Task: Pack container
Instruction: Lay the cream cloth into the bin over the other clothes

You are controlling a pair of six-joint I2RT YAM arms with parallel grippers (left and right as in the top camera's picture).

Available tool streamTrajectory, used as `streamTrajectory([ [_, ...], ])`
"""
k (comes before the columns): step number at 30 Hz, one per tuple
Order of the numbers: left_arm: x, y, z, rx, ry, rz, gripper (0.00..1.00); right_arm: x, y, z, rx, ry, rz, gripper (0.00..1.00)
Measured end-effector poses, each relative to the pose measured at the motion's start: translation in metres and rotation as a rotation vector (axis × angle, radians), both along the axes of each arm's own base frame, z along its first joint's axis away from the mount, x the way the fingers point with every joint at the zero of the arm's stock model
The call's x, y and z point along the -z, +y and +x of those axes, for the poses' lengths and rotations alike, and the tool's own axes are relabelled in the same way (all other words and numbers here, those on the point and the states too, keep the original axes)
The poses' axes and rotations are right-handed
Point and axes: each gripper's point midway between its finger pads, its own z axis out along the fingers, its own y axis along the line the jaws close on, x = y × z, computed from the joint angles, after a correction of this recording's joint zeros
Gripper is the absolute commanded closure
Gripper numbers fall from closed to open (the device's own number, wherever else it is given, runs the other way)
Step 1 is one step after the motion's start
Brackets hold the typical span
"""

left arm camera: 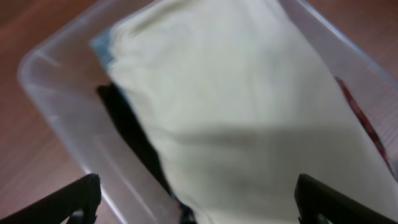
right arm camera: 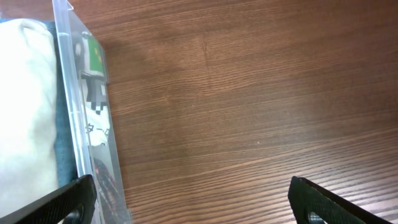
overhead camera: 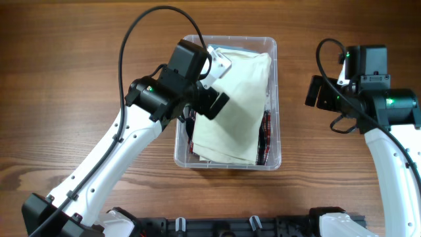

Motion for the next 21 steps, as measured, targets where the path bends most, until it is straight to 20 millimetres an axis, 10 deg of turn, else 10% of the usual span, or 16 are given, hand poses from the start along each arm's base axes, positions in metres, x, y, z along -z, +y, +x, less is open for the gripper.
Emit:
streamTrajectory([
  [3, -0.021, -0.001, 0.022, -0.081, -0.109, -0.041, 0.08, 0.0, 0.0, 0.0, 0.0, 0.0, 0.0, 0.0],
  [7, -0.07, -0.01, 0.042, -0.119, -0.278, -0.158, 0.81, 0.0, 0.0, 0.0, 0.0, 0.0, 0.0, 0.0],
  [12, -0.093, -0.019, 0.054, -0.148, -0.346, -0.243, 0.94, 0.0, 0.0, 0.0, 0.0, -0.001, 0.0, 0.0],
  [14, -0.071, -0.028, 0.064, -0.155, -0.291, -0.236, 0.96, 0.0, 0.0, 0.0, 0.0, -0.001, 0.0, 0.0],
  [19, 0.095, -0.075, 0.063, -0.099, 0.153, -0.185, 0.96, 0.0, 0.0, 0.0, 0.0, 0.0, 0.0, 0.0],
  [21, 0.128, -0.084, 0.063, -0.129, 0.26, -0.203, 0.96, 0.0, 0.0, 0.0, 0.0, 0.0, 0.0, 0.0],
])
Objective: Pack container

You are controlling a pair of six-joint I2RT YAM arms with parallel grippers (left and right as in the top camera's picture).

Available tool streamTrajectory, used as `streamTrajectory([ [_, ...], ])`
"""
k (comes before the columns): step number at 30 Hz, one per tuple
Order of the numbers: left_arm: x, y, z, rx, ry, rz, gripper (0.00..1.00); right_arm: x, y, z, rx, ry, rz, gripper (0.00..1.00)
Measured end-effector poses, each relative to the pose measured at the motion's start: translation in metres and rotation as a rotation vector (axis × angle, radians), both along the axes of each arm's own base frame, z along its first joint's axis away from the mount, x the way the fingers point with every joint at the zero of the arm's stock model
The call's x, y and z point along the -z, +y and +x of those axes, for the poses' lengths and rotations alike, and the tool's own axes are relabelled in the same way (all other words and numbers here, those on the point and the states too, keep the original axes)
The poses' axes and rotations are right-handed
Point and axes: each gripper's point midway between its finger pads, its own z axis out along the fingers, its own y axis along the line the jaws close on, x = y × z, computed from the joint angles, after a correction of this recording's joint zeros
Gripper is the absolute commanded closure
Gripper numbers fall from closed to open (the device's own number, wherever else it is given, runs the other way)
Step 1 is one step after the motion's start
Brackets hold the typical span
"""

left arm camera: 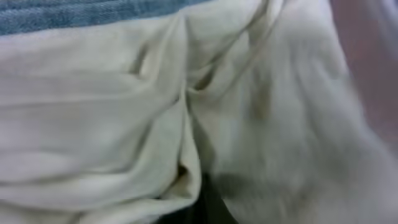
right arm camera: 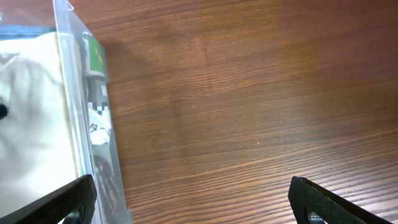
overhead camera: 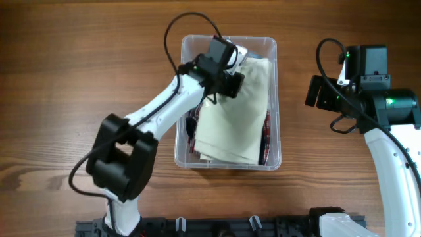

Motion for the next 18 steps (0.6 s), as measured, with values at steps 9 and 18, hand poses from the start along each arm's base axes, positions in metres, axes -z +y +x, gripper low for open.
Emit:
streamTrajectory([
  [9, -0.004, -0.006, 0.002, -0.06, 0.145, -0.11, 0.15, 0.0, 0.0, 0.0, 0.0, 0.001, 0.0, 0.0],
  [18, -0.103, 0.111, 0.024, -0.308, -0.005, -0.138, 0.0, -0.013, 0.019, 0.024, -0.099, -0.106, 0.068, 0.0],
])
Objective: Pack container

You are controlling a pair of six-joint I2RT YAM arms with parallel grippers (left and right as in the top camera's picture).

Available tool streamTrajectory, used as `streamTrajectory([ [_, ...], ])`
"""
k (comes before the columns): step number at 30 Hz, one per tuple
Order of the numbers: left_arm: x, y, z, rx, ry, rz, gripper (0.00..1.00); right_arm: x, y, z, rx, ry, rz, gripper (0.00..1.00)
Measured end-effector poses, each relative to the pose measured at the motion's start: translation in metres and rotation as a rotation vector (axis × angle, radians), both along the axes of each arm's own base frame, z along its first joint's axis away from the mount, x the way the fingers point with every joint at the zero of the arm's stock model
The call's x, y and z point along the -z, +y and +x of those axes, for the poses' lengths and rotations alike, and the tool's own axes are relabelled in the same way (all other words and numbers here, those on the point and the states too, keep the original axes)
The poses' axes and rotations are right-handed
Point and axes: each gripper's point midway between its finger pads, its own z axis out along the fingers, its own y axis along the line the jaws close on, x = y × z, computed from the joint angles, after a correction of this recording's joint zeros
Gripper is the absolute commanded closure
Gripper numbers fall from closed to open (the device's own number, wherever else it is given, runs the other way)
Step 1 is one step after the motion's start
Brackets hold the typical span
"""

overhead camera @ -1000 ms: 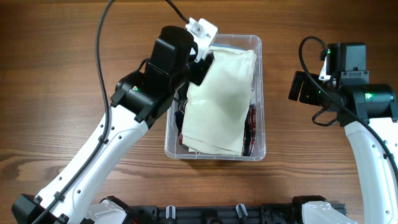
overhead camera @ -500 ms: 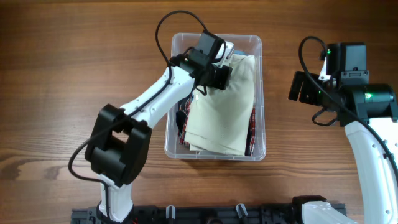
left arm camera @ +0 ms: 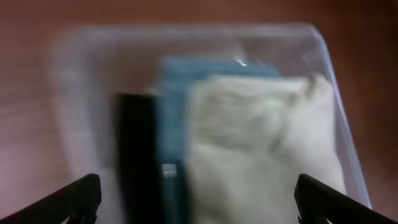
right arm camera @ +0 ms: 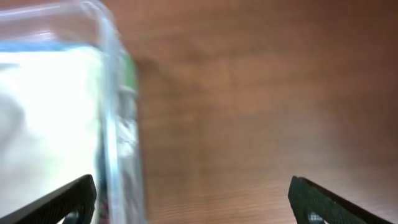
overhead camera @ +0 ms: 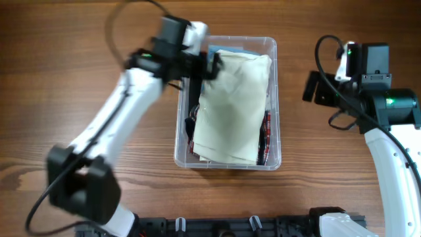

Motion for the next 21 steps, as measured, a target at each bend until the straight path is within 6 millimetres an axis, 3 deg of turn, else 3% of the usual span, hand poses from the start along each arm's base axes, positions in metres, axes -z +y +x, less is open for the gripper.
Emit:
streamTrajectory([
  [4, -0.029, 0.071, 0.014, -0.178, -0.065, 0.036, 0.0, -0.01, 0.015, 0.024, -0.1, -0.09, 0.028, 0.0],
  [6, -0.021, 0.108, 0.012, -0.263, -0.013, 0.068, 0.0, 0.007, 0.023, 0.022, -0.163, -0.023, 0.045, 0.0],
  [8, -0.002, 0.147, -0.006, -0.348, 0.109, 0.106, 0.0, 0.035, 0.031, 0.012, -0.204, 0.104, 0.078, 0.0],
  [10, 0.007, 0.167, -0.018, -0.388, 0.174, 0.119, 0.0, 0.037, 0.033, 0.009, -0.209, 0.122, 0.091, 0.0],
  [13, 0.009, 0.188, -0.028, -0.424, 0.198, 0.129, 0.0, 0.026, 0.035, 0.0, -0.203, 0.103, 0.108, 0.0],
  [17, -0.012, 0.185, -0.059, -0.403, 0.099, 0.124, 0.0, -0.015, 0.033, -0.028, -0.198, -0.008, 0.108, 0.0],
  [18, -0.021, 0.184, -0.07, -0.402, 0.047, 0.116, 0.0, -0.03, 0.032, -0.037, -0.196, -0.063, 0.1, 0.0],
  [21, -0.042, 0.18, -0.128, -0.405, -0.127, 0.089, 0.0, -0.068, 0.026, -0.078, -0.186, -0.254, 0.073, 0.0],
])
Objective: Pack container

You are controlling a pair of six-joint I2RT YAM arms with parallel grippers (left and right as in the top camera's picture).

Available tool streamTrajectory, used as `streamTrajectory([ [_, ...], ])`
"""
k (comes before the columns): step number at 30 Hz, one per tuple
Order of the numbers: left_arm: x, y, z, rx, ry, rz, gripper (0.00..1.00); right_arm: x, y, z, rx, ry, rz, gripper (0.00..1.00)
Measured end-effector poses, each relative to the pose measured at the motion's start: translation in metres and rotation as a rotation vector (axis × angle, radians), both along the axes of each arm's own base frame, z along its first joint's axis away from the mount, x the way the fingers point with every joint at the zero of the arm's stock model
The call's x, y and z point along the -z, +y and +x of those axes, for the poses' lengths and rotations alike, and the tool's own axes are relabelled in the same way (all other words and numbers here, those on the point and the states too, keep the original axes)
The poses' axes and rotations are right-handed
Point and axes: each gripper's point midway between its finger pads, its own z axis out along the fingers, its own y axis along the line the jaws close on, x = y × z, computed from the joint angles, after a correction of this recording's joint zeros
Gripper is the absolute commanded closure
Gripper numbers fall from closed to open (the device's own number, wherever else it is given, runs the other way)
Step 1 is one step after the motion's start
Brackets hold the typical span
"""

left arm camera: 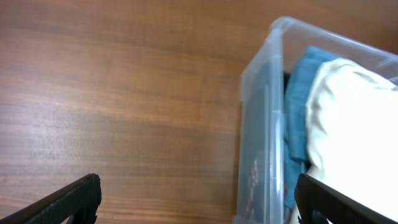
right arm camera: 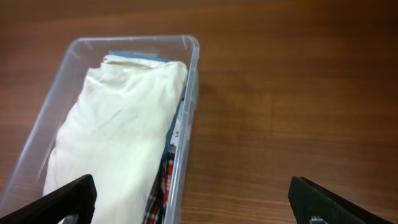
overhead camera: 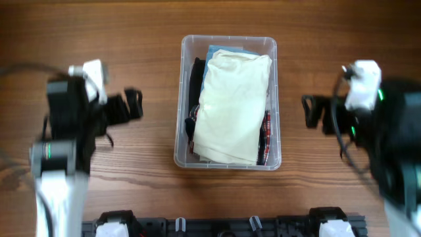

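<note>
The clear plastic container (overhead camera: 179,157) stands at the table's middle. A folded cream cloth (overhead camera: 231,105) lies on top inside it, over a blue garment (overhead camera: 220,50), a black one (overhead camera: 196,78) and a red plaid one (overhead camera: 266,137). My left gripper (overhead camera: 131,105) is open over bare table, left of the container and apart from it; the left wrist view shows the container wall (left arm camera: 256,124) between its spread fingers (left arm camera: 68,202). My right gripper (overhead camera: 314,112) is open to the container's right. The right wrist view takes in the container (right arm camera: 189,93) and the cream cloth (right arm camera: 115,137).
Brown wooden table (overhead camera: 85,39) lies all around the container. The arms' mounting rail (overhead camera: 217,227) runs along the front edge.
My left gripper has gone from the container's far left corner to the table well left of it. The right arm has shifted, and its camera now takes in the whole container.
My left gripper was open above the cream cloth in the container. Then it was down close on the cloth at the far end. Then it was over the far left corner. Now both grippers stand open and empty at the container's sides.
</note>
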Motion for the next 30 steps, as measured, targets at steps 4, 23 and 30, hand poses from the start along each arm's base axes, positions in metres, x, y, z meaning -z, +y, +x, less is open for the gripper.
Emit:
streamTrajectory([
  [4, 0.0, -0.003, -0.059, 0.001, -0.152, 0.008, 0.0, 0.018, -0.006, -0.042, 0.057, -0.08, 0.035, 0.0],
  [23, -0.018, -0.006, -0.119, 0.0, -0.316, 0.017, 0.0, 0.152, -0.013, -0.062, 0.453, 0.264, 0.339, 0.0],
  [30, -0.017, -0.006, -0.12, 0.0, -0.312, 0.016, 0.0, 0.106, -0.025, -0.043, 0.363, -0.185, 0.305, 0.0],
])
